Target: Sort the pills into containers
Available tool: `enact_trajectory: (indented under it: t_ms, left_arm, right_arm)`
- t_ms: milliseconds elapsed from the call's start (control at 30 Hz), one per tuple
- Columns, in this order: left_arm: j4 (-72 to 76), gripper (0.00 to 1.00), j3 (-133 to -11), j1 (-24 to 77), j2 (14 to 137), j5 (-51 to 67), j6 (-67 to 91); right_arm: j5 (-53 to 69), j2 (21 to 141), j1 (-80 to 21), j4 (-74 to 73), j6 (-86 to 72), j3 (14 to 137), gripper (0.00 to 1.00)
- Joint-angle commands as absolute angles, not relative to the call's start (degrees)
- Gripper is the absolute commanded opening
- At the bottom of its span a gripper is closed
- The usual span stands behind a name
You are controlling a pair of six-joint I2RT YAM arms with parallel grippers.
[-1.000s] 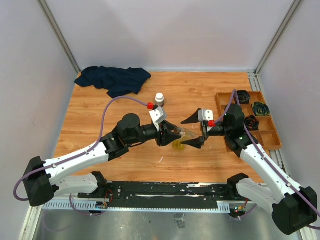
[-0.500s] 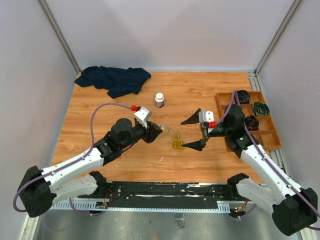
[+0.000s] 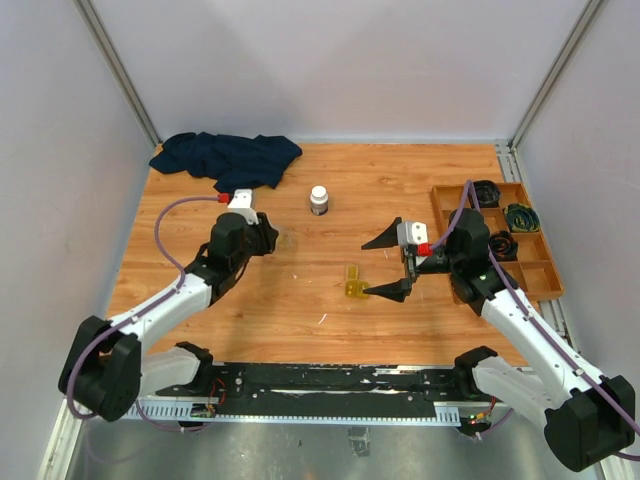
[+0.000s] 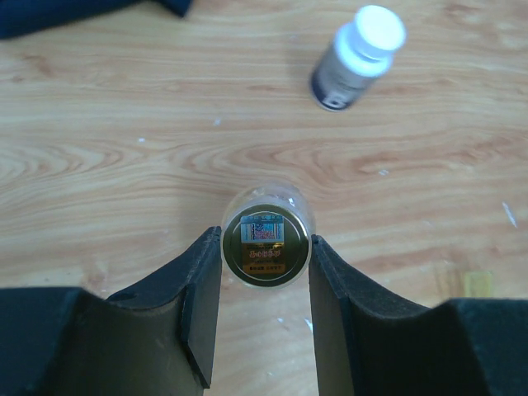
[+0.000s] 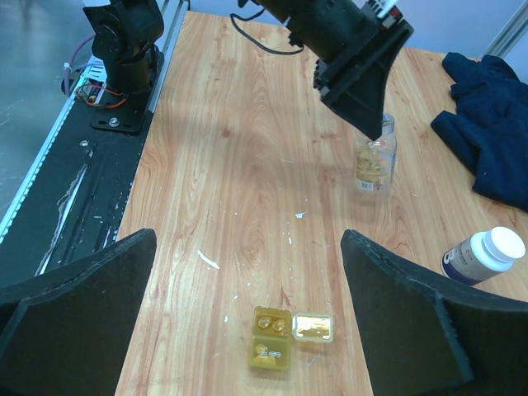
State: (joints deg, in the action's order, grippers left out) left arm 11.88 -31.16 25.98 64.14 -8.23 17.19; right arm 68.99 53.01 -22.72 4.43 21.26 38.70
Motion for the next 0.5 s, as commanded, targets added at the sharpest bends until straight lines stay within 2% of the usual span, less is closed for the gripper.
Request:
enact_trajectory:
  t_ms: [0, 233, 300, 400, 467]
  left_arm:
    - [9.7, 0.00, -36.9, 21.4, 69.6, -13.0, 21.6]
    - [7.1, 0.01, -41.1, 17.9, 75.0, -16.4, 22.6]
    - [7.6, 0.06, -41.5, 17.9, 75.9, -18.0, 22.5]
    - [6.3, 0.21, -43.1, 17.8, 78.0, -19.8, 22.2]
    - [5.6, 0.22, -44.3, 17.9, 79.6, -20.1, 21.8]
  right_arm:
    - [69.1, 52.4, -22.1, 4.3, 22.0, 39.7, 0.95]
    - [69.2, 52.6, -22.1, 4.6, 21.8, 39.6, 0.96]
    - [69.2, 52.6, -22.1, 4.5, 21.8, 39.6, 0.96]
    - [69.1, 52.7, -22.1, 4.6, 21.8, 39.6, 0.96]
    - [69.2, 52.8, -22.1, 4.6, 21.8, 39.7, 0.96]
